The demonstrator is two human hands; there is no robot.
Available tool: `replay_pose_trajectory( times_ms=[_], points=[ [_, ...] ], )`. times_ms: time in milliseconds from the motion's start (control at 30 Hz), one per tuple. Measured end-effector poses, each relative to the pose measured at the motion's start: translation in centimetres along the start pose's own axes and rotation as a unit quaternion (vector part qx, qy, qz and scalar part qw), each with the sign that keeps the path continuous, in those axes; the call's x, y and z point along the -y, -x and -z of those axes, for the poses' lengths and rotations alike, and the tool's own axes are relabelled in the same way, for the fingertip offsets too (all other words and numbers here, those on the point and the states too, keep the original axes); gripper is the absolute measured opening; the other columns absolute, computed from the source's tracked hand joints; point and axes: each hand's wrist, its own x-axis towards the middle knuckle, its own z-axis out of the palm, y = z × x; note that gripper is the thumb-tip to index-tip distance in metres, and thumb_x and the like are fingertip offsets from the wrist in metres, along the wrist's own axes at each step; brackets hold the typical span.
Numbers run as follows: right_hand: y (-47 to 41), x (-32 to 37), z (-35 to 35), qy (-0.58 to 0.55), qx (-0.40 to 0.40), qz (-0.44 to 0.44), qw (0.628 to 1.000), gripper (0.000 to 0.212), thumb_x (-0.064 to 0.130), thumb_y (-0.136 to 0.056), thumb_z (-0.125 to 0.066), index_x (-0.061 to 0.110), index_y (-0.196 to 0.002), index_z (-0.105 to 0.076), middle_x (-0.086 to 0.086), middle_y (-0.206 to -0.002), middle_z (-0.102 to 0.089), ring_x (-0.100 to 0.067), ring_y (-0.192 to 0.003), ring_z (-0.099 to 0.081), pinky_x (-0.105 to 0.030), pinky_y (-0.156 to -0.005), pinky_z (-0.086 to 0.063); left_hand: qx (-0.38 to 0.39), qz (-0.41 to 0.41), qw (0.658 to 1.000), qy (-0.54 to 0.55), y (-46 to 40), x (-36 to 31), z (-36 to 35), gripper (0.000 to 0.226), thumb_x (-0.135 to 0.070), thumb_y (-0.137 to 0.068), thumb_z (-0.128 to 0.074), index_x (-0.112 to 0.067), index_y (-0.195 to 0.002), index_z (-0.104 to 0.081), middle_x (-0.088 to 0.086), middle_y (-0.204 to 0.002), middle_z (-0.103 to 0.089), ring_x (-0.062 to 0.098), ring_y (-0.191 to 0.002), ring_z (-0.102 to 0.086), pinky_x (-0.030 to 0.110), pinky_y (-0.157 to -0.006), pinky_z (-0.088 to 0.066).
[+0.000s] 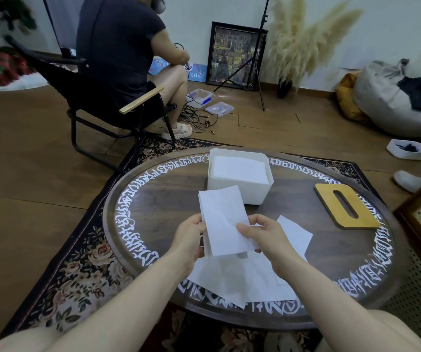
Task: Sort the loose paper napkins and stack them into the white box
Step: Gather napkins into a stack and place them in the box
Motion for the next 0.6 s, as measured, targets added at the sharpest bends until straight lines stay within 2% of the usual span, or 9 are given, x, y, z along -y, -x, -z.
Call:
replay_pose_trajectory(
  times_ms=[67,200,300,400,433,500,600],
  points=[
    [0.15,0.10,-0.03,-0.003,0.003,-0.001,1.000,0.013,0.006,-0.089,-0.063,0.012,-0.078,-0.060,0.000,-0.075,-0.061,-0.003,-0.053,-0.050,-0.009,-0.041,-0.034,-0.001,-0.002,1.000,0.004,0.11,-0.04,0.09,0.022,-0.017,-0.099,-0.047,-0.018,-0.097,-0.069,0.005,-0.097,-0.074,0.027,-0.095,-0.068,0.045,-0.082,-0.055],
    [0.26,0.05,-0.07,0.004,0.000,-0.008,1.000,0.011,0.006,-0.089,-0.063,0.012,-0.079,-0.060,0.001,-0.074,-0.060,-0.001,-0.049,-0.049,-0.009,-0.041,-0.033,0.001,-0.003,1.000,0.015,0.26,-0.08,0.21,0.025,-0.032,-0.098,-0.048,-0.018,-0.104,-0.068,0.007,-0.102,-0.073,0.026,-0.093,-0.068,0.034,-0.065,-0.053],
    [0.34,0.05,-0.14,0.003,-0.002,-0.010,1.000,0.011,0.007,-0.088,-0.064,0.012,-0.079,-0.060,0.000,-0.075,-0.061,-0.003,-0.053,-0.050,-0.009,-0.041,-0.033,0.010,-0.001,1.000,0.019,0.25,-0.04,0.32,0.031,-0.043,-0.097,-0.047,-0.021,-0.110,-0.066,0.003,-0.105,-0.072,0.024,-0.097,-0.068,0.039,-0.076,-0.057],
    [0.39,0.05,-0.24,-0.001,0.002,-0.008,1.000,0.010,0.006,-0.088,-0.064,0.010,-0.080,-0.059,-0.001,-0.075,-0.060,-0.004,-0.054,-0.051,-0.009,-0.041,-0.034,0.014,-0.018,1.000,-0.002,0.29,0.01,0.34,0.018,-0.030,-0.094,-0.058,-0.018,-0.105,-0.066,0.005,-0.105,-0.072,0.025,-0.099,-0.067,0.049,-0.090,-0.053],
    [0.43,0.04,-0.28,-0.001,0.004,-0.008,1.000,0.010,0.006,-0.088,-0.064,0.010,-0.080,-0.059,-0.002,-0.075,-0.061,-0.003,-0.052,-0.052,-0.009,-0.041,-0.034,0.010,-0.026,0.999,-0.017,0.34,0.03,0.34,0.012,-0.021,-0.093,-0.060,-0.019,-0.103,-0.065,0.005,-0.105,-0.072,0.025,-0.099,-0.067,0.049,-0.091,-0.053],
    [0.43,-0.03,-0.34,0.001,0.008,-0.007,1.000,0.010,0.005,-0.088,-0.064,0.009,-0.081,-0.059,-0.002,-0.072,-0.061,0.001,-0.046,-0.053,-0.009,-0.041,-0.034,-0.004,-0.041,0.999,-0.035,0.20,0.19,0.41,0.015,-0.008,-0.091,-0.059,-0.020,-0.099,-0.065,0.004,-0.104,-0.072,0.025,-0.097,-0.067,0.048,-0.088,-0.053],
    [0.31,-0.15,-0.44,0.011,0.019,-0.004,1.000,0.006,0.003,-0.087,-0.065,0.005,-0.085,-0.060,-0.005,-0.072,-0.062,0.003,-0.041,-0.051,-0.008,-0.041,-0.034,-0.027,-0.055,0.998,-0.034,0.10,0.26,0.60,0.019,-0.001,-0.090,-0.058,-0.017,-0.099,-0.066,0.004,-0.101,-0.072,0.026,-0.094,-0.068,0.045,-0.085,-0.055]
  ],
)
